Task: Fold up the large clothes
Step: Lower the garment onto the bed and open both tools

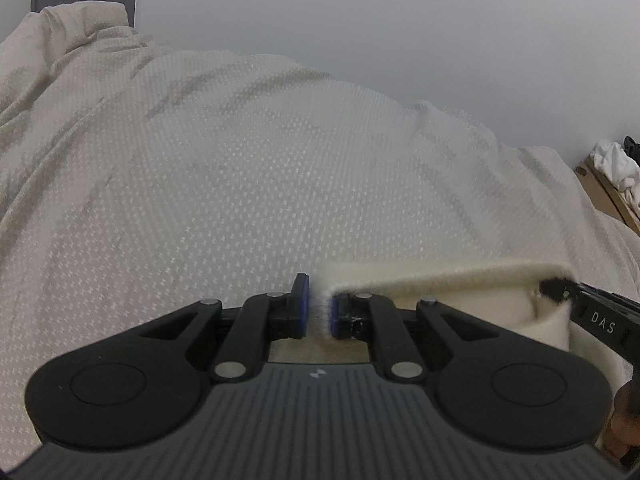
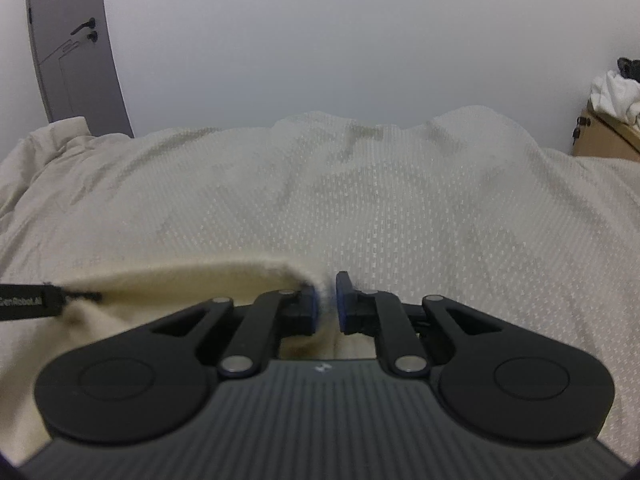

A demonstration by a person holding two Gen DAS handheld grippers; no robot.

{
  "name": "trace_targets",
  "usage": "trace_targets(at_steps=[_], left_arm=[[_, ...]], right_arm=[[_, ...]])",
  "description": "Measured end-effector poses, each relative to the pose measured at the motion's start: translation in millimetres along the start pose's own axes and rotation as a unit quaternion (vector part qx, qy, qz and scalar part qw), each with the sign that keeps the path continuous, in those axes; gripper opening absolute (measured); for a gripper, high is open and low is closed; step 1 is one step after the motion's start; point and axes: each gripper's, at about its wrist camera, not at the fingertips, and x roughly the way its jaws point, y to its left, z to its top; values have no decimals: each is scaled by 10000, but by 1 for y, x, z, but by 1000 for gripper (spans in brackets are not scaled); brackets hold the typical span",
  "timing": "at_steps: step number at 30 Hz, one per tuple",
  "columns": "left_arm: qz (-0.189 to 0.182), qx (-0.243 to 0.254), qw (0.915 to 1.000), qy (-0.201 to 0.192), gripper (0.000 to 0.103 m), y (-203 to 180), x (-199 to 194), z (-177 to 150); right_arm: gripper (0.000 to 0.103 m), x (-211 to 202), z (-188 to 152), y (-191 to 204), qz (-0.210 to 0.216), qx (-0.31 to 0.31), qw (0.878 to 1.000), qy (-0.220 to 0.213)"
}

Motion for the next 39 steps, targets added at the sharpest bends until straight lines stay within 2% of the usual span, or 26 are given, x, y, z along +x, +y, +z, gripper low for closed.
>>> trace_targets(at_steps=[3, 5, 7, 9, 10, 12, 14, 19, 23, 31, 39], left_arm=[[6, 72, 10000, 53, 13, -1, -1, 3], [16, 113, 9999, 31, 16, -3, -9, 7], [40, 277, 9996, -20, 28, -8, -19, 8], [82, 339, 9994, -71, 65, -10, -29, 11], [93, 309, 9994, -128, 70, -9, -36, 12], [-7, 269, 9994, -237, 72, -12, -59, 11], [-120, 240, 9992, -292, 72, -15, -79, 9], [-91, 280, 9981, -533, 73, -17, -128, 2], [-236, 197, 9964, -788, 73, -20, -186, -19], [-311, 214, 9933, -1094, 73, -24, -309, -80], [-358, 263, 9910, -1262, 73, -23, -422, -156]], right_arm=[[16, 10, 0, -2, 35, 73, 9999, 76], [23, 15, 2, 0, 26, 90, 9999, 140], [32, 15, 3, -1, 1, 151, 9997, 198], [50, 16, 4, -1, -67, 236, 9995, 217], [54, 13, 4, -3, -71, 290, 9993, 216], [73, 3, 5, -7, 64, 409, 9989, 197], [79, -9, 5, -8, 208, 485, 9985, 163], [80, -49, 3, -1, 363, 356, 9987, 59], [79, -95, 1, 8, 542, 285, 9980, -152], [80, -218, -29, 30, 775, 51, 9955, -545], [80, -337, -72, 44, 912, -48, 9924, -822]])
